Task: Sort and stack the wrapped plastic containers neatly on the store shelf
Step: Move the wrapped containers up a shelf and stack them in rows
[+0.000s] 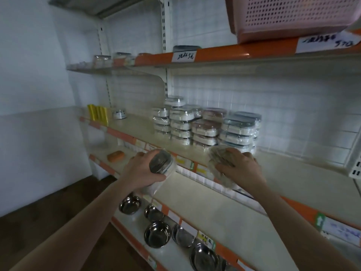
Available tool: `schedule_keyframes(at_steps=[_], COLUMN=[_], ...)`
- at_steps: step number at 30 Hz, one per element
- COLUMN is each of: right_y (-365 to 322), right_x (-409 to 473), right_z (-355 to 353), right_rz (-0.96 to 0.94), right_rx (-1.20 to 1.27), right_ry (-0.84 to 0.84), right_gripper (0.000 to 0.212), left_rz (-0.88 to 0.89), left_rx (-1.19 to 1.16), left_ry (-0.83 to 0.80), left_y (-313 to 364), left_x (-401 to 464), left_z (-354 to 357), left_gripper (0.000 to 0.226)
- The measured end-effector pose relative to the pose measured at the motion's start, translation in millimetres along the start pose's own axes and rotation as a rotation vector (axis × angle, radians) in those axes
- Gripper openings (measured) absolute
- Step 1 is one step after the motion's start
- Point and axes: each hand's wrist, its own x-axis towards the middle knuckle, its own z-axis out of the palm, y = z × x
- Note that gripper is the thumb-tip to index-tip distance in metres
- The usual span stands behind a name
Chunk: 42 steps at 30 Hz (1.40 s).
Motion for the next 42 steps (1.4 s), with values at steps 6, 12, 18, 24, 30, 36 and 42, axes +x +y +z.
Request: schedule_keyframes(at_steps=[6,12,18,24,30,36,42], right_y=[-27.1,-65.1,-111.2,-147.4,-165.5,-169.5,-159.5], right_x=[64.4,118.3,163.4,193.6,228.6,273.3,336.7], right_z=[15.7,45.3,76.8,93.6,84.9,75.1,73.2], right_rz=[-0.036,-0.026,0.079,0.148,0.175,0.177,0.113], right_rx=[-0.021,-0.026,-0.09,-0.107,-0.166,-0.228,-0.172], right_ry=[-0.001,0.029,0.117,0.175,0.222,0.222,0.197], right_gripper=[0.067,0.065,0.069,0.075,0.071,0.07,0.07], left_rz=[0.035,0.109,0.223,0.345,0.427,0.457,0.457], left_rx=[0.043,-0.005,0.063,0.08,0.042,0.013,0.024], left_ry=[0.071,0.012,-0.015,-0.064,-0.09,-0.133,-0.098], left_y=[-29.4,-79.9,-129.8,-164.0,-181.3,-180.8,-177.2], left_x=[60.0,127.3,199.8,251.7,291.7,318.6,349.1], left_z=[-21.2,-40.8,-70.3,-96.3,-96.1,-87.2,-81.9], left_gripper=[0.081,0.08,0.083,0.083,0.087,0.094,0.087])
